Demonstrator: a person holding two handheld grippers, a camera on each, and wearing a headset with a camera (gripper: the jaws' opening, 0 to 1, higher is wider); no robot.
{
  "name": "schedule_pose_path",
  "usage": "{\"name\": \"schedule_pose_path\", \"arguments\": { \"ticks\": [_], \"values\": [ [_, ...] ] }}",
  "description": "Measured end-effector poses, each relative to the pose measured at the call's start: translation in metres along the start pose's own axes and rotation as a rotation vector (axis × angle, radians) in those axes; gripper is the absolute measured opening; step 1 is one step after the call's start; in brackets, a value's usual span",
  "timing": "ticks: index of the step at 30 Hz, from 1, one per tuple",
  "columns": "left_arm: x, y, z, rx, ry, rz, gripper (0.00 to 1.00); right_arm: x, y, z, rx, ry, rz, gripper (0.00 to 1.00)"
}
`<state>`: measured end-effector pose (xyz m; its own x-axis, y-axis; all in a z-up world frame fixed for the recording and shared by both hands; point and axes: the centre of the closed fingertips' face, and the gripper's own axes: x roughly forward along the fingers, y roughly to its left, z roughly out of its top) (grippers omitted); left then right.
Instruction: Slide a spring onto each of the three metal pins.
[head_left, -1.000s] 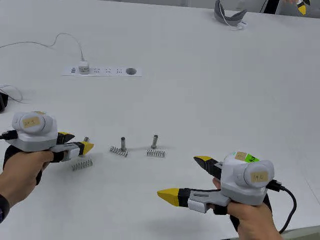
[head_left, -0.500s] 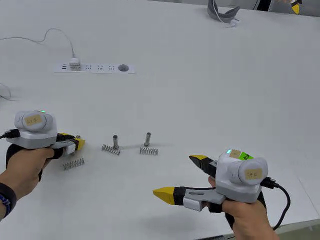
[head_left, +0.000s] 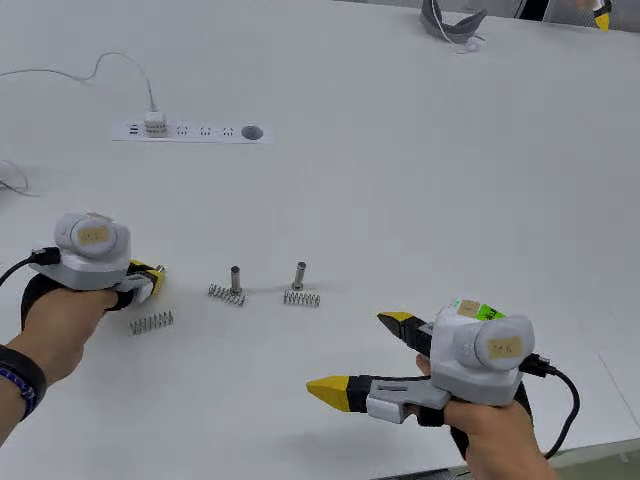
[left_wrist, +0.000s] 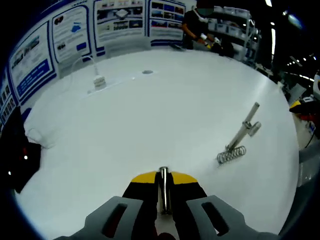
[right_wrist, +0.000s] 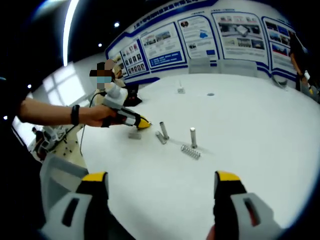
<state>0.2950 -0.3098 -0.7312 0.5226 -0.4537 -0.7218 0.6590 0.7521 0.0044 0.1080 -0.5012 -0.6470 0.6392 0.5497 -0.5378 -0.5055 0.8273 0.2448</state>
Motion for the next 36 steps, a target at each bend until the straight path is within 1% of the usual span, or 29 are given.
{"name": "schedule_pose_path", "arguments": {
  "ticks": [1, 2, 3, 4, 8, 12, 13, 15, 18, 25, 36],
  "values": [
    [0.0, -0.001, 0.001, 0.057, 0.002, 0.011, 0.09, 0.0, -0.001, 0.0, 0.001, 0.0, -0.007, 0.9],
    [0.0, -0.003, 0.001, 0.08, -0.001, 0.015, 0.1, 0.0, -0.001, 0.001, 0.001, 0.0, -0.007, 0.9],
    [0.0, -0.006, 0.001, 0.08, 0.001, 0.016, 0.1, -0.001, -0.002, 0.001, 0.004, -0.001, -0.009, 0.9],
    [0.0, -0.007, 0.001, 0.084, -0.004, 0.016, 0.09, -0.001, -0.002, 0.002, 0.004, -0.002, -0.01, 0.9],
    [-0.002, -0.005, 0.001, 0.102, -0.003, 0.024, 0.09, -0.003, -0.003, 0.002, 0.007, -0.005, -0.013, 0.9],
    [-0.003, -0.005, -0.001, 0.077, 0.009, 0.018, 0.08, -0.004, -0.004, 0.0, 0.006, 0.003, -0.015, 0.9],
    [-0.006, -0.003, 0.0, 0.055, 0.0, 0.024, 0.08, -0.004, -0.005, -0.001, 0.007, 0.004, -0.016, 0.9],
    [-0.012, -0.004, 0.006, 0.01, -0.035, 0.015, 0.08, -0.004, -0.005, 0.0, 0.009, 0.001, -0.017, 0.9],
    [-0.016, -0.003, 0.006, 0.018, -0.037, 0.013, 0.08, -0.003, -0.005, 0.002, 0.012, -0.006, -0.016, 0.89],
    [-0.03, -0.005, 0.009, 0.026, -0.062, 0.013, 0.08, -0.002, -0.003, 0.004, 0.01, -0.016, -0.014, 0.89],
    [-0.044, -0.002, 0.008, 0.018, -0.077, 0.019, 0.08, -0.006, -0.006, 0.004, 0.006, -0.013, -0.019, 0.88]
  ]
}}
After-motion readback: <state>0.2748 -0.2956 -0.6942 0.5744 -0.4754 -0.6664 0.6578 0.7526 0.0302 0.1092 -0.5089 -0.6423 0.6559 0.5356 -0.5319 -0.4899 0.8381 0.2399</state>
